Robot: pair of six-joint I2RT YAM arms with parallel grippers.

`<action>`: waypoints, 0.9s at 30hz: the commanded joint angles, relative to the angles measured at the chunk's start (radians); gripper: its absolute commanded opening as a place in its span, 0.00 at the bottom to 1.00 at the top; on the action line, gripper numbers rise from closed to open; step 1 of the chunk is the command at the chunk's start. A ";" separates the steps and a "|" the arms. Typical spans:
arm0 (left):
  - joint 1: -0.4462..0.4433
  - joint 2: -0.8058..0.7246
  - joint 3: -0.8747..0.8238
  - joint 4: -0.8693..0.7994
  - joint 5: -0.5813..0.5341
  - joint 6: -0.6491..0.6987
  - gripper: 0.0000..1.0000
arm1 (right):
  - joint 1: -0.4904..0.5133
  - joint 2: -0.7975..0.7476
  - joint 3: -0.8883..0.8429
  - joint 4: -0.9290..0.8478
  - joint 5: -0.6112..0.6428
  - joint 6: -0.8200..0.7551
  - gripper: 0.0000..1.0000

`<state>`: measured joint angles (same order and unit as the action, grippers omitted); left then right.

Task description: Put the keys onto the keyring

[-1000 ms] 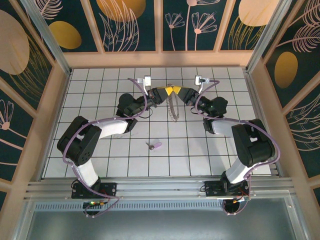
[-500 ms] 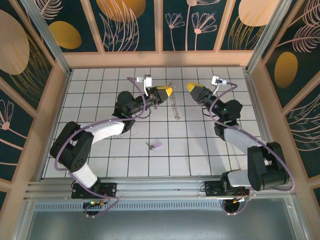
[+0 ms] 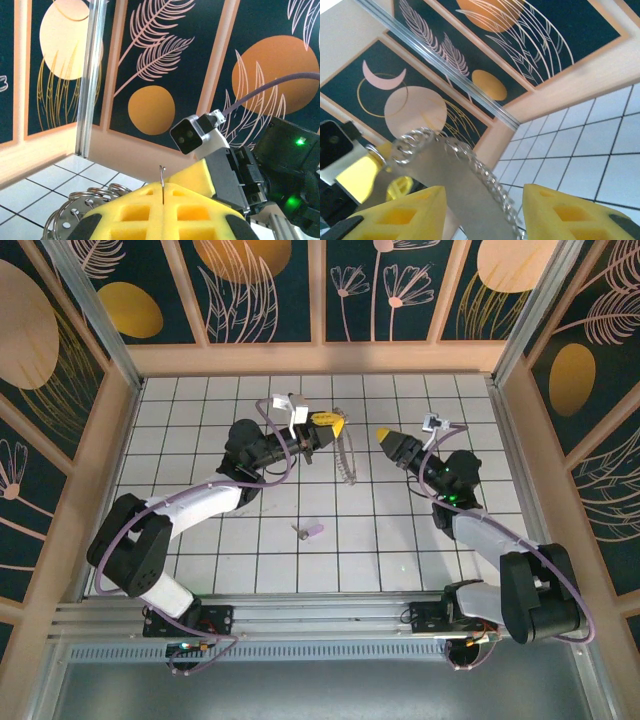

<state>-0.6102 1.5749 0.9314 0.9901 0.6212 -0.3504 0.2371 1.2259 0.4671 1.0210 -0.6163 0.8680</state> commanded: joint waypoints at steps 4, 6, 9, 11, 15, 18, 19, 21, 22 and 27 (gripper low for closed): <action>-0.006 -0.050 -0.018 0.048 0.020 0.115 0.00 | -0.005 -0.037 -0.038 -0.008 0.022 -0.041 0.45; -0.006 -0.052 -0.021 0.050 0.031 0.136 0.00 | -0.006 -0.037 -0.041 -0.014 0.022 -0.048 0.45; -0.006 -0.056 -0.029 0.051 0.038 0.171 0.00 | -0.005 -0.038 -0.042 -0.026 0.023 -0.056 0.45; -0.006 -0.059 -0.035 0.053 0.040 0.199 0.00 | -0.006 -0.039 -0.042 -0.031 0.022 -0.061 0.45; -0.005 -0.064 -0.062 0.082 0.046 0.253 0.00 | -0.006 -0.037 -0.039 -0.038 0.022 -0.064 0.45; -0.006 -0.067 -0.082 0.108 0.046 0.286 0.00 | -0.006 -0.035 -0.039 -0.041 0.022 -0.066 0.45; -0.006 -0.068 -0.089 0.115 0.044 0.298 0.00 | -0.006 -0.034 -0.039 -0.041 0.023 -0.067 0.45; -0.006 -0.070 -0.101 0.128 0.038 0.321 0.00 | -0.005 -0.034 -0.039 -0.041 0.021 -0.065 0.45; -0.007 -0.072 -0.106 0.134 0.034 0.331 0.00 | -0.006 -0.032 -0.039 -0.041 0.021 -0.065 0.44; -0.007 -0.082 -0.130 0.155 0.015 0.383 0.00 | -0.006 -0.031 -0.039 -0.041 0.020 -0.065 0.44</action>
<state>-0.6102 1.5330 0.8097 1.0569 0.6449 -0.0315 0.2371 1.2125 0.4355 0.9745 -0.6014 0.8165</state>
